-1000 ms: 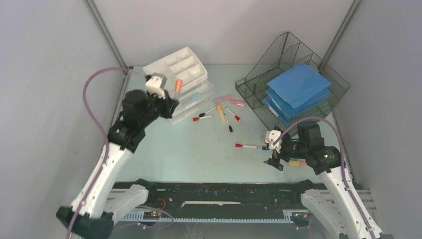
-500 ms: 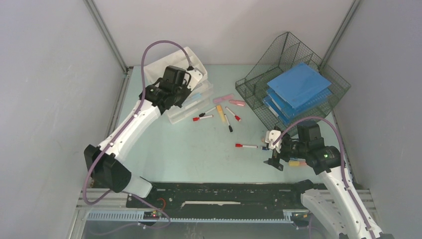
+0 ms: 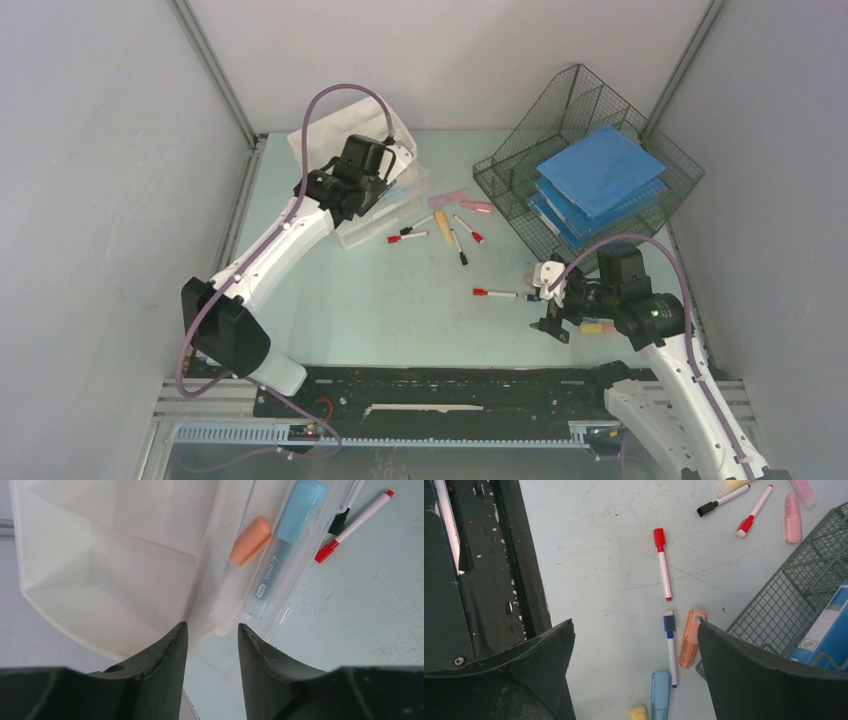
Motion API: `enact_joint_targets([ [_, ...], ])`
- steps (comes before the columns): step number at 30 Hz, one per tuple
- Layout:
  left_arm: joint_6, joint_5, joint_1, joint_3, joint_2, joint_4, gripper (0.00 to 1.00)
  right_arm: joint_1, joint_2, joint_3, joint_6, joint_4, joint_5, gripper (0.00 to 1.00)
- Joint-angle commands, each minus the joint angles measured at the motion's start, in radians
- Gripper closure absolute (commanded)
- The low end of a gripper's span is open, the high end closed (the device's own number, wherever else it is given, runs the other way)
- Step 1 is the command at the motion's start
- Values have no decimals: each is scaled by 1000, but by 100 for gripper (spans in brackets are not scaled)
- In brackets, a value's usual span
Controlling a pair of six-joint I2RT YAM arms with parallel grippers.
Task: Organize the desk
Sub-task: Place the stationery in the drawer, then pick up the stationery from the center of the board.
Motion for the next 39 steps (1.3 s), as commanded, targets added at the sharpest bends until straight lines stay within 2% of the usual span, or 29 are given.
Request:
enact_joint_targets([
  [1, -16, -36, -9, 6, -40, 48, 51, -7, -6, 7, -8, -4, -22, 0],
  [6, -112, 16, -10, 4, -123, 68, 50, -8, 0, 7, -9, -6, -38, 0],
  [8, -165, 62, -10, -36, -196, 116, 46, -8, 3, 7, -8, -8, -50, 0],
  [10, -223, 108, -10, -105, -297, 188, 36, -8, 7, 7, -8, -7, -64, 0],
  [14, -381, 171, -5, -321, -545, 380, 3, 1, 21, 7, -1, -2, -97, 0],
  [15, -415, 197, 0, -375, -601, 417, 1, 7, 26, 9, 0, -2, -103, 0],
  [20, -495, 336, 50, -534, -778, 450, 0, 69, 82, 61, 28, -10, -96, 0],
  [24, -491, 320, 87, -619, -861, 451, 0, 204, 175, 128, 107, 14, 21, 0],
  [29, -474, 267, 106, -679, -914, 469, 0, 335, 389, 263, 230, 45, 123, 0],
  [31, -474, 259, 111, -696, -924, 481, 0, 363, 471, 307, 304, 117, 153, 0],
  [34, -488, 271, 114, -704, -925, 491, 0, 373, 581, 339, 463, 337, 173, 0],
  [36, -491, 285, 114, -707, -919, 494, 0, 379, 649, 352, 603, 501, 228, 0],
  [39, -493, 291, 114, -703, -913, 491, 0, 384, 781, 407, 784, 660, 324, 2],
])
